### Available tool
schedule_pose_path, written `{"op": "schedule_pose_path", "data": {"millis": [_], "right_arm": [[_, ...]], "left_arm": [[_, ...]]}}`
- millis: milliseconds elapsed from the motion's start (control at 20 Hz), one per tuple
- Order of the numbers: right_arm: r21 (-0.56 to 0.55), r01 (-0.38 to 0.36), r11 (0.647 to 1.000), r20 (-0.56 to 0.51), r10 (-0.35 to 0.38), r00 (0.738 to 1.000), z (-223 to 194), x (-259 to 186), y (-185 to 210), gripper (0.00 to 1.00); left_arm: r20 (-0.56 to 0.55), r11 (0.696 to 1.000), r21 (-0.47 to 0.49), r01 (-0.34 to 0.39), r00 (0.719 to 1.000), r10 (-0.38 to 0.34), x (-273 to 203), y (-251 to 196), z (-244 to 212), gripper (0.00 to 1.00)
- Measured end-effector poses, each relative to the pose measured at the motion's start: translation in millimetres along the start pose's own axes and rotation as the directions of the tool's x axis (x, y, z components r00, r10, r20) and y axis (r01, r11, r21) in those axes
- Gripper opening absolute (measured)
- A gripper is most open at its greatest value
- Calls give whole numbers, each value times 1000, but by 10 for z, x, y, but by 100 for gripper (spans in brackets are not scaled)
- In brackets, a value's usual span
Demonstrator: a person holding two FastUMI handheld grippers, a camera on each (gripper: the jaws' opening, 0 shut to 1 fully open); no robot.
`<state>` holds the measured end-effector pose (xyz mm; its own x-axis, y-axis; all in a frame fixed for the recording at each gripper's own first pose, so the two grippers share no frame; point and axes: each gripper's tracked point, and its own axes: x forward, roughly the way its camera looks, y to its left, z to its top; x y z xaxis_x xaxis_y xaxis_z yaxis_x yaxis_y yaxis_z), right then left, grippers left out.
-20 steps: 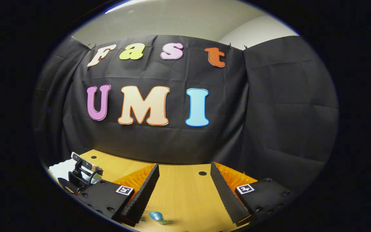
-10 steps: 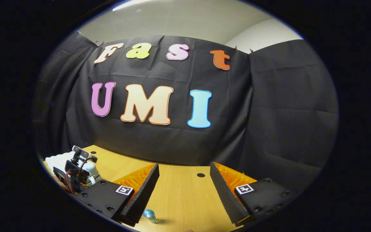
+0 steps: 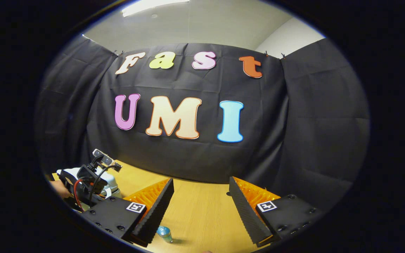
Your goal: First open the suitcase, pack the skin care products into it, and then close the suitcase.
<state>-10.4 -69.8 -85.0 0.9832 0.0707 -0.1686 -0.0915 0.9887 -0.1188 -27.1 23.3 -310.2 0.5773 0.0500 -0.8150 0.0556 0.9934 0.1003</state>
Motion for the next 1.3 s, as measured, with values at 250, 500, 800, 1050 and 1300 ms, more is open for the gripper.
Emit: {"op": "schedule_pose_path", "data": {"millis": [250,500,800,1050,1300], "right_arm": [[13,20,1000,32,-20,999,108,33,227,100],[20,8,1000,30,-8,1000,191,-14,596,99],[25,-35,999,112,32,993,524,-25,1231,99],[-4,-14,1000,164,15,986,616,-22,1687,98],[21,-25,999,148,21,989,593,-38,2146,100]], "left_arm": [[25,997,-21,69,997,-69,-397,107,250,1],[97,986,-97,133,988,-124,-820,455,626,1],[199,968,-145,207,964,-176,-1131,1001,1015,3],[265,955,-153,253,942,-207,-1304,1599,1209,1],[308,977,-148,156,946,-105,-1386,2592,1296,1]]}}
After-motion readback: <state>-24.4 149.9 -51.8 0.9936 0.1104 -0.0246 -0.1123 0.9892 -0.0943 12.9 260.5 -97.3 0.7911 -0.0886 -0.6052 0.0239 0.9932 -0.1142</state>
